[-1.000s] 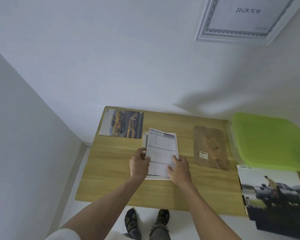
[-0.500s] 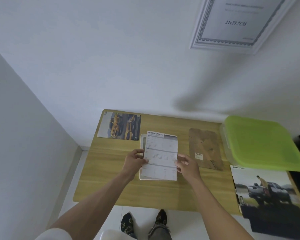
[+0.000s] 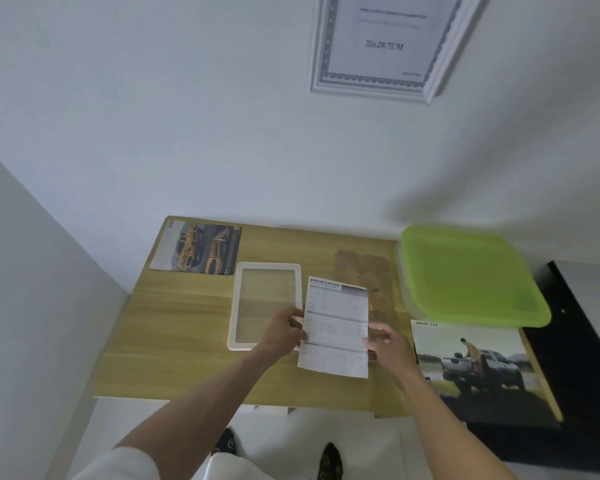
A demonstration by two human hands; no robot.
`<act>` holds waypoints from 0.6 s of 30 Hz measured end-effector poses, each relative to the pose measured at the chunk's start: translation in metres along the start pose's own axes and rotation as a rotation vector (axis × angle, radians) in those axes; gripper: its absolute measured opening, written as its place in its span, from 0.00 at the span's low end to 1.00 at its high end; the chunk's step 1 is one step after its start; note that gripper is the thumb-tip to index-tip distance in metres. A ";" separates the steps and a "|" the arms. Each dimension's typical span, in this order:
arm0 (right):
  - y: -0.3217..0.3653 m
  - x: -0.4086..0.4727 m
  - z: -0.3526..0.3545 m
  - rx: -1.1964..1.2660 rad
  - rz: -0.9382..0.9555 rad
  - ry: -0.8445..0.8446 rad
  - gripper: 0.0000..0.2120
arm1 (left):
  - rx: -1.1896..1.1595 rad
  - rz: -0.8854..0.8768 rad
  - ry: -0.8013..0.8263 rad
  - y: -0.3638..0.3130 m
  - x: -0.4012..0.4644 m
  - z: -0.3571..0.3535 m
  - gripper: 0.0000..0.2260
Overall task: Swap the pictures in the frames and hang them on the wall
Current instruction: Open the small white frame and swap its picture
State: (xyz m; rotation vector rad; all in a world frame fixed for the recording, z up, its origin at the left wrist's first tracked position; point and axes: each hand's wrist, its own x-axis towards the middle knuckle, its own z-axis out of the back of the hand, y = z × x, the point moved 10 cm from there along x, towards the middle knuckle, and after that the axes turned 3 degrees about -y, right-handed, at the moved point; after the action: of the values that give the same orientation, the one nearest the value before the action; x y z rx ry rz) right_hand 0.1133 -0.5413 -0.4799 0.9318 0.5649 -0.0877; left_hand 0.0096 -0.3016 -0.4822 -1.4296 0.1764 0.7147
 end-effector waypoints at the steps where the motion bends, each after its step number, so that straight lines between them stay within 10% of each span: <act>1: -0.007 -0.001 0.013 -0.007 -0.009 0.001 0.14 | 0.011 0.017 0.015 0.001 -0.002 -0.017 0.17; 18: -0.131 0.015 0.209 -0.142 -0.064 -0.194 0.15 | 0.240 0.055 0.078 -0.017 -0.004 -0.264 0.16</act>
State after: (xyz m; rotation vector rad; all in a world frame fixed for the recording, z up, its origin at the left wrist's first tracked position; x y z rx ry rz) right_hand 0.1739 -0.7813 -0.4869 0.7579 0.4153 -0.1908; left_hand 0.0945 -0.5503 -0.5102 -1.2267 0.3518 0.6594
